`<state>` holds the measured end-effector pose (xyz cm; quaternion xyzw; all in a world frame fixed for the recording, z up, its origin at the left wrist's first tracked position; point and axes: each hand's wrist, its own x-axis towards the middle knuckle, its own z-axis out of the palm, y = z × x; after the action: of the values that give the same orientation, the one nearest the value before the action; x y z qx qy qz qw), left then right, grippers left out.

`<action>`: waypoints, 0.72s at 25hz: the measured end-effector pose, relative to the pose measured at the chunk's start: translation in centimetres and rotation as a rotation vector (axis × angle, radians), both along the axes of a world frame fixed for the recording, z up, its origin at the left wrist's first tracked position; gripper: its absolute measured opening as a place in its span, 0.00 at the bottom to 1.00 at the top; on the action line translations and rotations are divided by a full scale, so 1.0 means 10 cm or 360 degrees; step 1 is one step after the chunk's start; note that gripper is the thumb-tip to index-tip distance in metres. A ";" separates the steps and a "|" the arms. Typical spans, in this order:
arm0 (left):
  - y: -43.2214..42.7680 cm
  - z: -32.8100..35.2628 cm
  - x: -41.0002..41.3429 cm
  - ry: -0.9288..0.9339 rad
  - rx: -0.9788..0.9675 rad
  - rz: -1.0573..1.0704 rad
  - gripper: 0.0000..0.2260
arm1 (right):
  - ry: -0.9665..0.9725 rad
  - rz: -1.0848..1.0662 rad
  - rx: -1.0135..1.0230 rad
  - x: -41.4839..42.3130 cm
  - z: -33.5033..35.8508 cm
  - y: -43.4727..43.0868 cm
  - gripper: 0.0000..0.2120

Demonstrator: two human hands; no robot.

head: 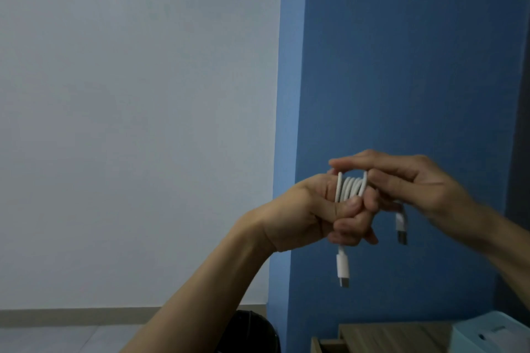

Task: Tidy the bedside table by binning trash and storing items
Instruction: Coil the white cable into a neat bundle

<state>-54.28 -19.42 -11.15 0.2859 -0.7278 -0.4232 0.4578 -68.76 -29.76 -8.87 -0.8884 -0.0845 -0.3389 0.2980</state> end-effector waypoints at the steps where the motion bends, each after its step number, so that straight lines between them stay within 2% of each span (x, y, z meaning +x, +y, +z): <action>1: 0.02 0.02 -0.01 -0.0030 0.0011 -0.0033 0.13 | 0.0059 0.0050 -0.0025 -0.02 0.02 0.01 0.17; 3: 0.06 0.04 -0.04 -0.0088 0.0039 -0.0091 0.10 | 0.0135 0.0091 -0.0078 -0.06 0.06 0.05 0.22; 4: 0.07 0.04 -0.05 -0.0092 0.0059 -0.0094 0.13 | 0.0116 0.0049 -0.0131 -0.08 0.06 0.07 0.21; 7: 0.04 0.06 -0.09 0.0076 0.0171 0.0081 0.29 | -0.0212 -0.0353 -0.0452 -0.09 0.03 0.16 0.11; 9: 0.01 0.08 -0.16 0.0235 0.0187 0.0335 0.34 | -0.0436 -0.0576 -0.0555 -0.05 -0.04 0.22 0.11; 11: 0.01 0.09 -0.24 0.0326 0.0093 0.0639 0.34 | -0.0601 -0.0707 -0.0573 0.01 -0.12 0.24 0.13; 14: -0.01 0.07 -0.32 0.0527 0.0067 0.0888 0.32 | -0.0744 -0.0815 -0.0618 0.09 -0.20 0.29 0.14; 18: -0.07 -0.04 -0.38 0.0717 -0.0083 0.1309 0.25 | -0.0823 -0.0758 -0.0555 0.23 -0.27 0.40 0.10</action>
<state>-58.06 -20.14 -11.55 0.4400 -0.4468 -0.2398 0.7411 -66.50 -25.71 -11.58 -0.8057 -0.0047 -0.5918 0.0243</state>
